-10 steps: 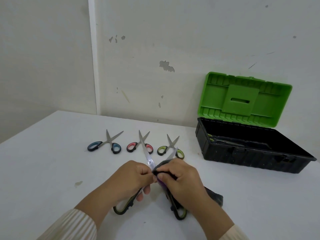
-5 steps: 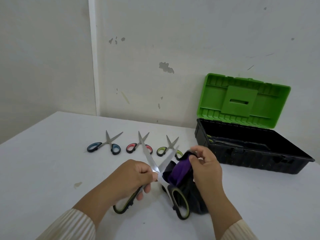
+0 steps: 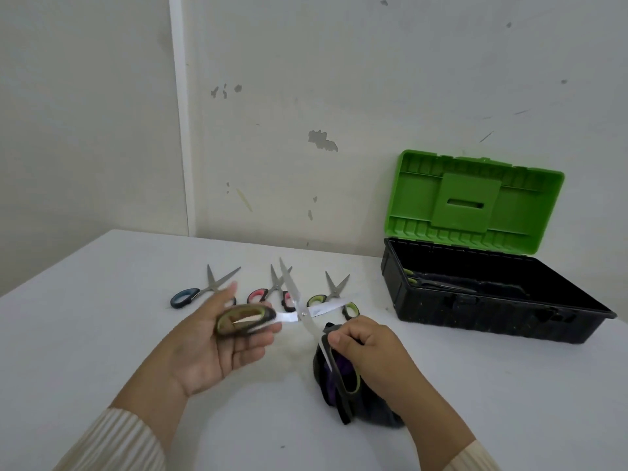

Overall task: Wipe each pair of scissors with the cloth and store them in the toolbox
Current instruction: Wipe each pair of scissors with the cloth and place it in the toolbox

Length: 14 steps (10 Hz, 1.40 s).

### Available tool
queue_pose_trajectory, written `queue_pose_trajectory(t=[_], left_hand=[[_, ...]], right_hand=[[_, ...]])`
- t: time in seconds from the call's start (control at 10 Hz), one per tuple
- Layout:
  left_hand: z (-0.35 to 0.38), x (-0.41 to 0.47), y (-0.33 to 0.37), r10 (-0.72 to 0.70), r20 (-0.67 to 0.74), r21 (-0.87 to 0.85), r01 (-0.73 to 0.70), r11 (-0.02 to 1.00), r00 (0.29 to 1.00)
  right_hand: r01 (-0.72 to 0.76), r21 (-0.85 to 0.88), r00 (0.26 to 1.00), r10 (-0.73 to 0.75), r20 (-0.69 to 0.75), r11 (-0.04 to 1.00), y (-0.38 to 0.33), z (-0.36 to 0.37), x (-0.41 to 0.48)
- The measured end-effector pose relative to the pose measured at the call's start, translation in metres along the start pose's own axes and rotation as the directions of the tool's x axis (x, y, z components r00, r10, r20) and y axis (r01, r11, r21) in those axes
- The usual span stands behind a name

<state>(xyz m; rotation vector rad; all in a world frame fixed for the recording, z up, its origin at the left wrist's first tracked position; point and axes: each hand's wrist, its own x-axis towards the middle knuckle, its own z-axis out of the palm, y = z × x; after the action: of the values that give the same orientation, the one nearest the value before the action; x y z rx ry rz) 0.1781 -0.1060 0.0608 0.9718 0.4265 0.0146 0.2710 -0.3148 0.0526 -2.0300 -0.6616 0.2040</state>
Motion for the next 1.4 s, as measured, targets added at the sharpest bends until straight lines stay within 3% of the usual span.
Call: queue_pose_trajectory(t=[0.1, 0.2, 0.3, 0.4, 0.5, 0.6, 0.7, 0.8, 0.9, 1.0, 1.1, 1.2, 1.3, 1.4], left_hand=[[0.004, 0.011, -0.008, 0.035, 0.035, -0.226, -0.026, 0.974, 0.999], [0.027, 0.015, -0.03, 0.081, -0.011, -0.018, -0.081, 0.997, 0.997], [0.039, 0.014, -0.044, 0.145, -0.024, 0.147, -0.14, 0.979, 0.989], [0.038, 0.013, -0.042, 0.187, -0.089, 0.133, -0.174, 0.976, 0.978], [0.033, 0.011, -0.034, 0.228, -0.144, 0.161, -0.205, 0.965, 0.963], [0.027, 0.008, -0.028, 0.236, -0.134, 0.34, -0.179, 0.923, 0.963], [0.026, 0.007, -0.029, 0.197, -0.106, 0.46, -0.127, 0.879, 0.975], [0.027, 0.005, -0.031, 0.101, -0.021, 0.48, -0.078, 0.874, 0.995], [0.029, 0.003, -0.035, 0.054, 0.077, 0.468, -0.084, 0.88, 0.996], [0.036, 0.003, -0.041, 0.057, 0.111, 0.441, -0.101, 0.892, 0.992], [0.04, 0.003, -0.047, 0.09, 0.108, 0.5, -0.132, 0.856, 0.99], [0.041, 0.004, -0.05, 0.092, 0.093, 0.473, -0.125, 0.872, 0.991], [0.042, 0.005, -0.051, 0.111, 0.087, 0.505, -0.14, 0.851, 0.99], [0.044, 0.004, -0.049, 0.126, 0.093, 0.464, -0.155, 0.872, 0.988]], right_hand=[[-0.037, 0.022, 0.997, 0.039, -0.065, 0.999, -0.002, 0.008, 0.001], [0.015, -0.013, 0.991, -0.017, -0.129, 1.0, -0.002, 0.018, 0.001], [0.097, -0.077, 0.989, -0.105, -0.106, 0.992, -0.002, 0.025, 0.0], [0.151, -0.105, 0.988, -0.148, 0.036, 0.983, -0.001, 0.021, 0.001], [0.069, 0.004, 0.998, -0.069, 0.008, 0.998, 0.006, 0.0, 0.005], [-0.017, 0.339, 0.982, 0.079, -0.169, 0.94, 0.017, -0.023, 0.01], [0.106, 0.66, 0.961, 0.095, -0.261, 0.744, 0.017, -0.041, 0.012], [0.204, 0.651, 0.951, 0.01, -0.309, 0.731, 0.007, -0.046, 0.006], [0.362, 0.193, 0.904, -0.293, -0.312, 0.912, -0.013, -0.029, -0.003], [0.461, -0.29, 0.884, -0.462, 0.069, 0.839, -0.02, 0.011, -0.007], [0.457, -0.355, 0.883, -0.464, 0.073, 0.816, -0.012, 0.027, 0.0], [0.326, -0.349, 0.907, -0.395, -0.147, 0.878, -0.007, 0.021, 0.004], [0.4, -0.346, 0.903, -0.43, -0.011, 0.849, -0.013, 0.028, -0.003], [0.381, -0.323, 0.903, -0.423, -0.069, 0.866, -0.015, 0.023, 0.002]])
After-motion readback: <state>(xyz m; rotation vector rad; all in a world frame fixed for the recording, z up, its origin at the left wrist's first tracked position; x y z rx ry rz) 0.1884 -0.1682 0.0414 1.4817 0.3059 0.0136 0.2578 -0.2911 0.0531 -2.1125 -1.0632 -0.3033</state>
